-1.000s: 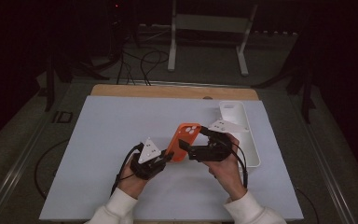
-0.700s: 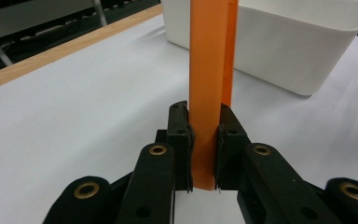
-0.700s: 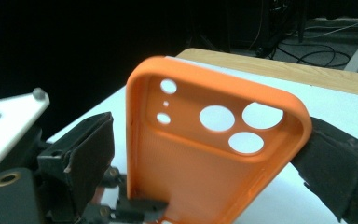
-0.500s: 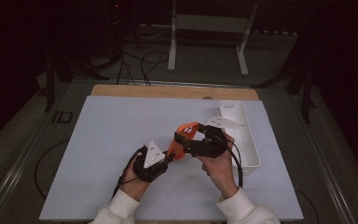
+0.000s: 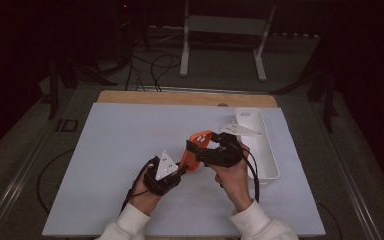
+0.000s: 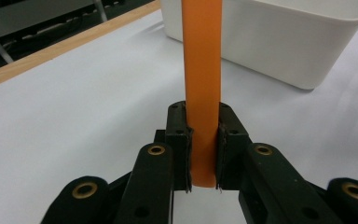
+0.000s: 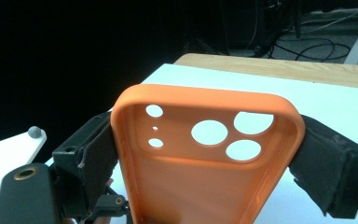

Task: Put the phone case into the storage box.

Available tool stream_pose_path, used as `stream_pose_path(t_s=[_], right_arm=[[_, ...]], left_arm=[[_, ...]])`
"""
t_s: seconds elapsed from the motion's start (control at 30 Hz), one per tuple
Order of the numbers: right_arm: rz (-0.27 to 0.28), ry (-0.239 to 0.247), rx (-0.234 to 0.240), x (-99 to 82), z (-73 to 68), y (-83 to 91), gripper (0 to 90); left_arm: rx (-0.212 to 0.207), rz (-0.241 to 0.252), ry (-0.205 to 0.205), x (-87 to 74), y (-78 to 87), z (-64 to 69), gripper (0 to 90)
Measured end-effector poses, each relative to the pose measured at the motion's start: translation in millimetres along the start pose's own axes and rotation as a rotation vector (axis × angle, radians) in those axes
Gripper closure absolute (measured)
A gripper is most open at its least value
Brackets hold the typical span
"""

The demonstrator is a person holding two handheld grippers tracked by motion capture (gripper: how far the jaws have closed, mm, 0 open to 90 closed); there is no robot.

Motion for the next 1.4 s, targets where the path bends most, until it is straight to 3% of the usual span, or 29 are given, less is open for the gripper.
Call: stream_pose_path(t_s=[0.4,0.57,0.63,0.7,0.8,0.83,0.97,1.2,1.4], right_arm=[[0.011,0.002,0.007,1.0,-0.5,0.8,16.3],[0.004,0.009,0.001,-0.7,-0.2,-0.3,16.4],[0.004,0.008,0.000,-0.8,0.0,-0.4,16.4],[0.005,0.009,-0.002,-0.9,0.3,-0.1,16.4],[0.005,0.012,-0.001,-0.8,0.4,0.2,16.4],[0.006,0.013,-0.003,-0.9,0.5,0.5,16.4],[0.008,0.024,-0.005,-1.0,1.3,1.3,16.4],[0.006,0.030,-0.009,-1.8,2.5,1.9,16.4],[0.009,0.035,-0.005,-1.7,3.0,2.3,16.4]], left_arm=[[-0.041,0.006,0.022,1.8,0.9,-1.2,77.2],[-0.066,0.017,0.048,3.7,1.8,-2.3,60.9],[-0.073,0.019,0.055,4.0,2.3,-2.6,59.2],[-0.083,0.023,0.067,4.3,2.5,-3.9,50.2],[-0.083,0.032,0.075,4.7,3.3,-4.9,46.0],[-0.079,0.037,0.079,5.1,3.6,-5.1,39.7],[-0.056,0.049,0.094,6.6,6.2,-8.0,30.2],[-0.051,0.062,0.100,8.2,9.0,-10.6,15.8],[-0.038,0.066,0.111,9.1,11.1,-13.4,12.2]])
Point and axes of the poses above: each handheld gripper's, and its own axes: y roughly backward along the jaws, x roughly out of its top, z roughly to its right, the point moved 3 cm from there along -y, roughly forward along the jaws, and after that the axes turned 9 degrees about z, right-handed, at the moved point
